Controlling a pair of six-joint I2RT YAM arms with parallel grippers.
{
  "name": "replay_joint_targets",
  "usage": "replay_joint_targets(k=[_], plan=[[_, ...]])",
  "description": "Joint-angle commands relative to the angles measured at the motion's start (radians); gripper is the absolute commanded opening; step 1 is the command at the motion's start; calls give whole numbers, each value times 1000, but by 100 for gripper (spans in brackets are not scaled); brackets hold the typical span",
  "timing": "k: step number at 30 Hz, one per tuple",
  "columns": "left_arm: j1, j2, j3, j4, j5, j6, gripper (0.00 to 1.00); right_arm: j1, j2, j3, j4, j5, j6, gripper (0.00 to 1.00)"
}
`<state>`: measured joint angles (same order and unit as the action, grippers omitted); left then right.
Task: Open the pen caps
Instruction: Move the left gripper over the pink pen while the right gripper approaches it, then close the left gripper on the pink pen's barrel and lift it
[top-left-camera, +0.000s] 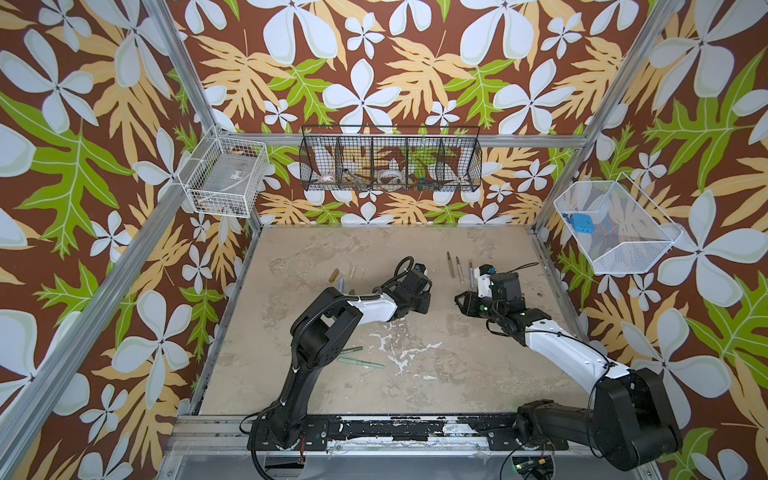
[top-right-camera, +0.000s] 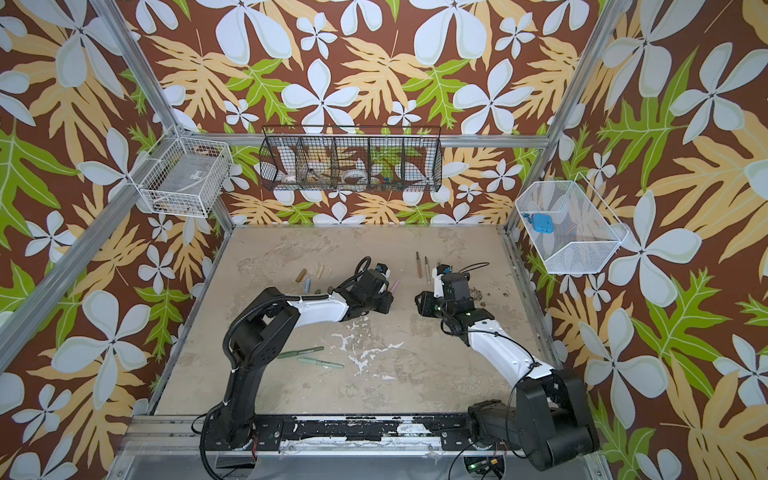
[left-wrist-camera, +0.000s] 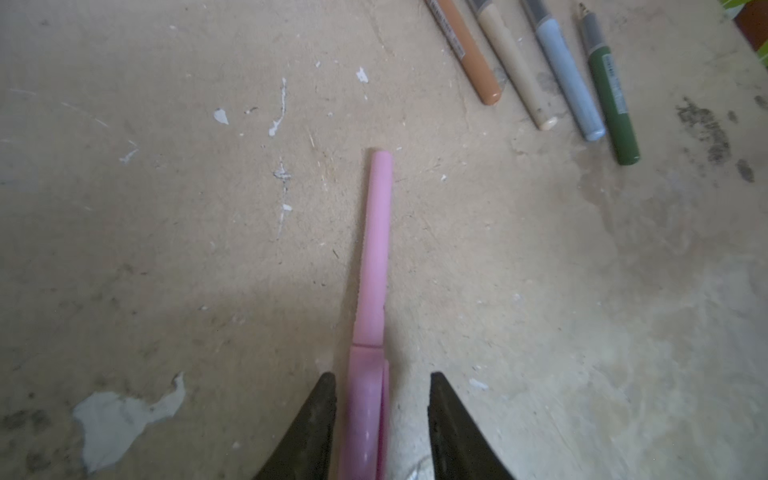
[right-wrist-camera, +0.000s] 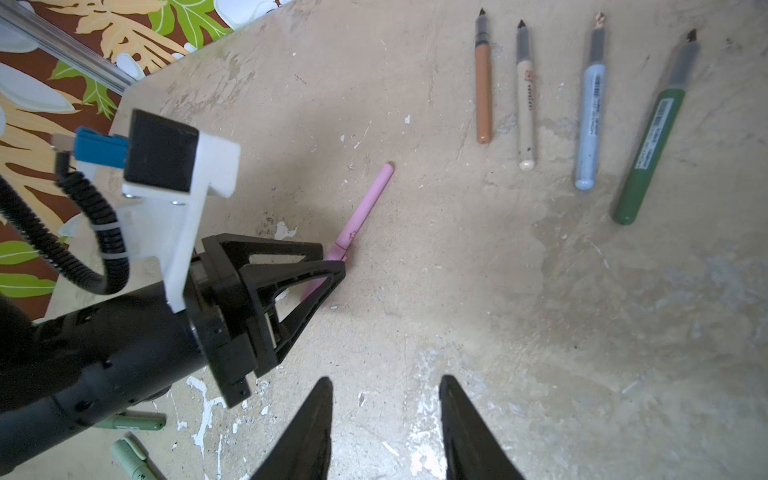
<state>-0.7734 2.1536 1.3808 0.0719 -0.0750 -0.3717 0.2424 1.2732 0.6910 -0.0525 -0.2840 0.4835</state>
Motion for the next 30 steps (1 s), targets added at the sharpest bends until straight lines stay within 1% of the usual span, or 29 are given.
replay_joint_targets(k=[1,8,13,26,28,30], plan=[[-1,38,54,-70,-56,3,35,-2,-1,2,43,-64,14,42],[-1,103,146,-118,-109,34,32,-2,6,7,39,-66,8,42],[-1,133,183,-163,-152,38,25,-2,1,8,38,-64,7,42],[-1,185,243,-241,-157,40,24,-3,-20,8,30,-53,6,42],[-3,196,260,-263,-174,45,24,-3,-24,8,29,-48,3,42],[-3,204,269,-283,-195,51,21,-3,-26,7,28,-37,1,42]])
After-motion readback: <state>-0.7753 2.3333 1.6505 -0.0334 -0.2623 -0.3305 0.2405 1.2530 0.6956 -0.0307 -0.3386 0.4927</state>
